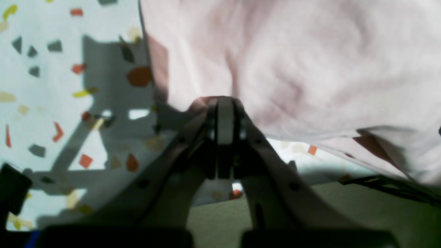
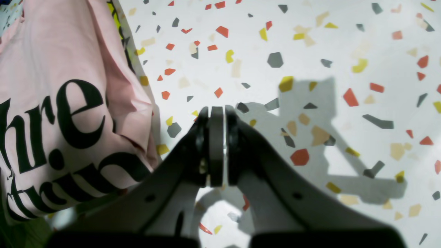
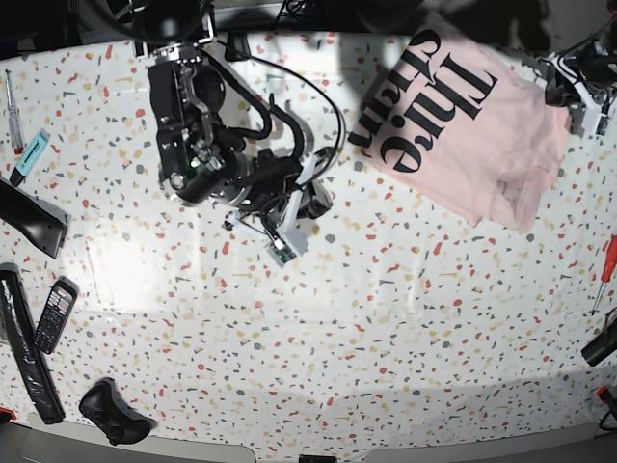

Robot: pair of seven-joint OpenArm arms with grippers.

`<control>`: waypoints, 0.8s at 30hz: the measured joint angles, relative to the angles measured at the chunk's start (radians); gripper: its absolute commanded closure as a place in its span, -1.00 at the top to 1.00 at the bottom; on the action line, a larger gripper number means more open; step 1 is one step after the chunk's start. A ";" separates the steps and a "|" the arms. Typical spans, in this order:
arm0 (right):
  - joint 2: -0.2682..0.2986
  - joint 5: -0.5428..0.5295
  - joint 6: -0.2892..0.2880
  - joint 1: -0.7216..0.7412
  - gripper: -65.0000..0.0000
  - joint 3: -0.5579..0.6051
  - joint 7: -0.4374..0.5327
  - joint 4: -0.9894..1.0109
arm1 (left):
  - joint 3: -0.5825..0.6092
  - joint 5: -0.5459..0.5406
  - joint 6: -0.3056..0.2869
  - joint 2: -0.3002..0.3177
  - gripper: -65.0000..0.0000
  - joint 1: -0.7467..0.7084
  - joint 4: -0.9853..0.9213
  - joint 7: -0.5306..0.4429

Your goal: Fold the T-shirt properly

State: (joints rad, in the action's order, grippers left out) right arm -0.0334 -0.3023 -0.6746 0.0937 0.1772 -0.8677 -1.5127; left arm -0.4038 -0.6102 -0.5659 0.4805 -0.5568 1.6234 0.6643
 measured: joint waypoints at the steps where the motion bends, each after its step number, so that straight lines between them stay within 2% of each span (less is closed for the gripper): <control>1: 0.000 0.000 0.000 0.000 -1.00 0.000 0.000 0.000 | -0.002 0.004 0.000 -0.013 -1.00 0.000 0.000 -0.016; 3: 0.000 0.000 0.000 0.000 -1.00 0.000 0.000 0.000 | -0.001 0.015 0.001 -0.051 -1.00 0.001 0.000 -0.084; 5: -0.001 -0.001 0.000 0.000 -1.00 0.000 -0.005 0.000 | 0.018 0.102 0.000 -0.087 -1.00 0.024 -0.010 -0.159; 7: -0.002 -0.003 0.000 0.000 -1.00 0.000 -0.009 0.000 | 0.043 0.156 0.000 -0.102 -1.00 0.082 -0.047 -0.191; 11: 0.000 -0.002 0.000 0.002 -1.00 -0.001 -0.052 0.000 | 0.122 0.153 -0.002 -0.101 -1.00 0.243 -0.161 -0.194; 15: -0.002 -0.004 0.000 0.002 -1.00 0.000 -0.054 0.000 | 0.227 0.139 0.003 -0.106 -1.00 0.385 -0.272 -0.214; 18: 0.000 -0.001 0.000 0.003 -1.00 -0.001 -0.056 0.000 | 0.299 0.135 0.056 -0.140 -1.00 0.487 -0.356 -0.241; 21: -0.003 -0.002 0.000 0.003 -1.00 -0.001 -0.056 0.000 | 0.341 0.154 0.061 -0.174 -1.00 0.566 -0.426 -0.270; 24: -0.002 0.000 0.000 0.003 -1.00 -0.002 -0.057 0.000 | 0.351 0.207 0.057 -0.199 -1.00 0.625 -0.455 -0.254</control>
State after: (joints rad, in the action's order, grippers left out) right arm -0.0357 -0.3027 -0.6746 0.0967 0.1757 -0.9249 -1.5131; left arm -0.0525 -0.4034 -0.5087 0.2817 0.0681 1.1683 0.4107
